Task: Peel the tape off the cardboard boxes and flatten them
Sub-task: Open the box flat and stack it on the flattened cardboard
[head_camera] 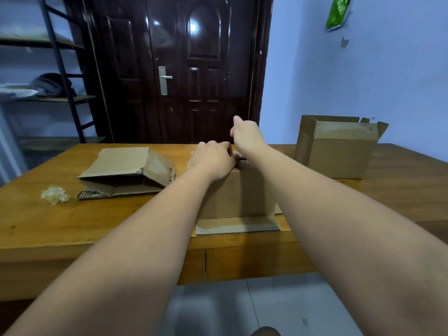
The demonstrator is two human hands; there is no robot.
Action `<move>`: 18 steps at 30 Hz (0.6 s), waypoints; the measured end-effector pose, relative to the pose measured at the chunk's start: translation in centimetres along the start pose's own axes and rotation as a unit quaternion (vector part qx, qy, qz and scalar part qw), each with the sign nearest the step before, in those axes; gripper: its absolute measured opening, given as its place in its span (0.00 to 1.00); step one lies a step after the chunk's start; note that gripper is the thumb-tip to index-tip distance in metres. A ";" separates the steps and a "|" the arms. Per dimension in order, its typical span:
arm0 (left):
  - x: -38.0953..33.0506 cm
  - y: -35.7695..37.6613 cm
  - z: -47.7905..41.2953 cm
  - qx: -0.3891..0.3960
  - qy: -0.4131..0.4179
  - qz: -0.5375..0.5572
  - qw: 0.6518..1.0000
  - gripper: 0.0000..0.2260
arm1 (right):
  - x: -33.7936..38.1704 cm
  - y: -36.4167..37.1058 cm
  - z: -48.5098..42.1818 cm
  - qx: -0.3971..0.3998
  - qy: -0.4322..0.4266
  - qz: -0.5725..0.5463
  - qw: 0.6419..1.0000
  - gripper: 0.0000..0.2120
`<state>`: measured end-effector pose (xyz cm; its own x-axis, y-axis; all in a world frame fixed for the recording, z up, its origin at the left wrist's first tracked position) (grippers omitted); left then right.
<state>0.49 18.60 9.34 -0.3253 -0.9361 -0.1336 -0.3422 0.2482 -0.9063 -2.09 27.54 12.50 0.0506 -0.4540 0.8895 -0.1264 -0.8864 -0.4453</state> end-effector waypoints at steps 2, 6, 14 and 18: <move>0.1 0.0 0.0 0.007 -0.004 0.010 1.000 0.16 | -0.8 0.9 -0.1 0.030 0.006 -0.045 0.999 0.07; 0.8 -0.7 0.1 -0.014 -0.068 0.139 0.988 0.22 | -2.4 0.6 -0.6 0.054 0.054 -0.138 0.988 0.12; 0.9 -2.1 1.2 -0.147 -0.043 0.281 0.948 0.17 | -2.7 0.2 -0.6 0.073 0.016 -0.140 0.987 0.01; 1.6 -2.4 1.4 -0.210 -0.079 0.288 0.931 0.12 | -2.5 0.1 -0.2 0.066 0.011 -0.201 0.977 0.03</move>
<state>2.04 16.18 10.74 -0.4385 -0.6349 -0.6362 -0.4768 0.7643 -0.4341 -2.43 28.64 10.28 0.0490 -0.0653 0.9967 0.0288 -0.9974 -0.0667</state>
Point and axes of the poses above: each hand's wrist, its own z-axis away from the middle knuckle, its own y-axis out of the palm, x = y × z, the point moved 5 cm from there along -z, towards the middle knuckle, and after that the axes turned 14 degrees about y, right-handed, at the moved point
